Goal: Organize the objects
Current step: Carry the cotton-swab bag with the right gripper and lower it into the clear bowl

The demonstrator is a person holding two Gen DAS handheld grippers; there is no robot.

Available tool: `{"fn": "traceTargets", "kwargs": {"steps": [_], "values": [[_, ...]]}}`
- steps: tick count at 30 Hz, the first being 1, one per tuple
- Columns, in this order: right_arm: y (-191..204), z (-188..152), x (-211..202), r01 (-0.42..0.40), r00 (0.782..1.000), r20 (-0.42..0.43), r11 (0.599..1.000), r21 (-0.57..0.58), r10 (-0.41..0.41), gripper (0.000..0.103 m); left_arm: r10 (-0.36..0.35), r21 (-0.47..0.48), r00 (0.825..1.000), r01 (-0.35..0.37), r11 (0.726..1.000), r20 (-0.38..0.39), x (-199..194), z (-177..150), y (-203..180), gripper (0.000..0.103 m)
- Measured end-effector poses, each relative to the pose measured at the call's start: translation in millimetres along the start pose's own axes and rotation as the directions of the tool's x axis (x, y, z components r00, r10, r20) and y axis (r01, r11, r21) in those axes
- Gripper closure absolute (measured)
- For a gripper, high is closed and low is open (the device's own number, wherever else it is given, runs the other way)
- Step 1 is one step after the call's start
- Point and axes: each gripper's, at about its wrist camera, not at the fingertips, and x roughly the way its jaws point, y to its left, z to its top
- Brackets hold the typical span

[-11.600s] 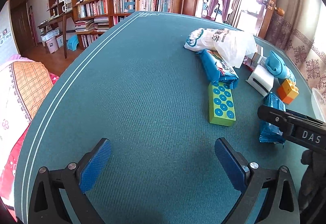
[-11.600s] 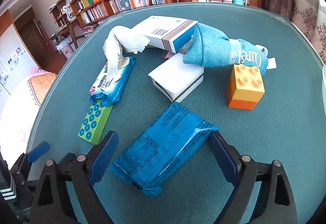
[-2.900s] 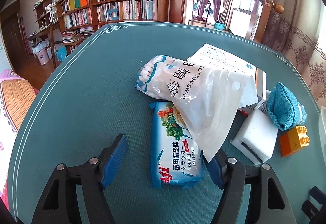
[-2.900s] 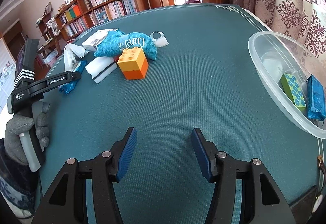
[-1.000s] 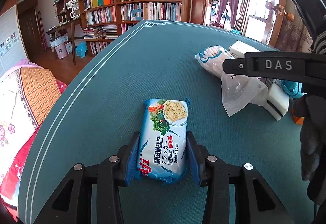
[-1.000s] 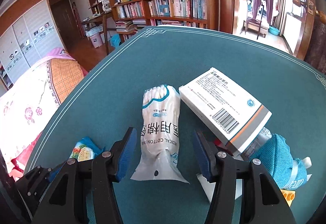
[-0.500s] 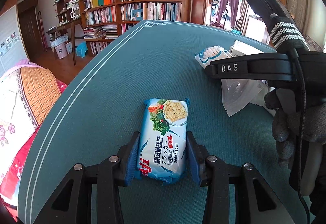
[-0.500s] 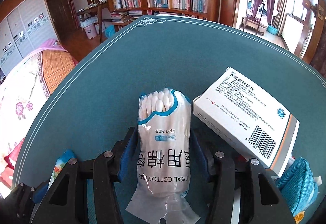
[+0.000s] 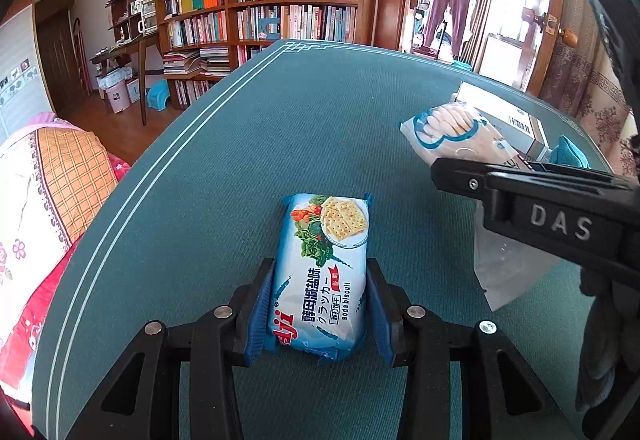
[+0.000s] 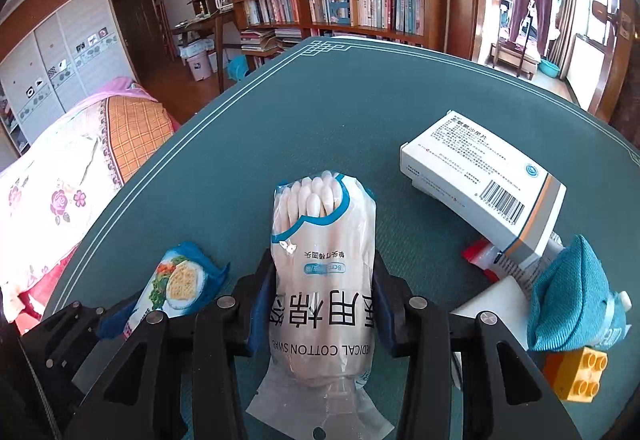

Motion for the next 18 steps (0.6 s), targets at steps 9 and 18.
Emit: {"fn": "traceTargets", "kwargs": {"steps": [9, 18], "values": [[2.3, -42.2, -52.3, 0.035, 0.997, 0.067, 0.999, 0.023, -0.036, 0.058, -0.005, -0.003, 1.0, 0.005, 1.0, 0.0, 0.2, -0.4, 0.6, 0.057], [-2.9, -77.0, -89.3, 0.026, 0.994, 0.108, 0.997, 0.075, -0.035, 0.058, -0.095, -0.022, 0.995, 0.096, 0.995, 0.022, -6.0, -1.0, 3.0, 0.059]]}}
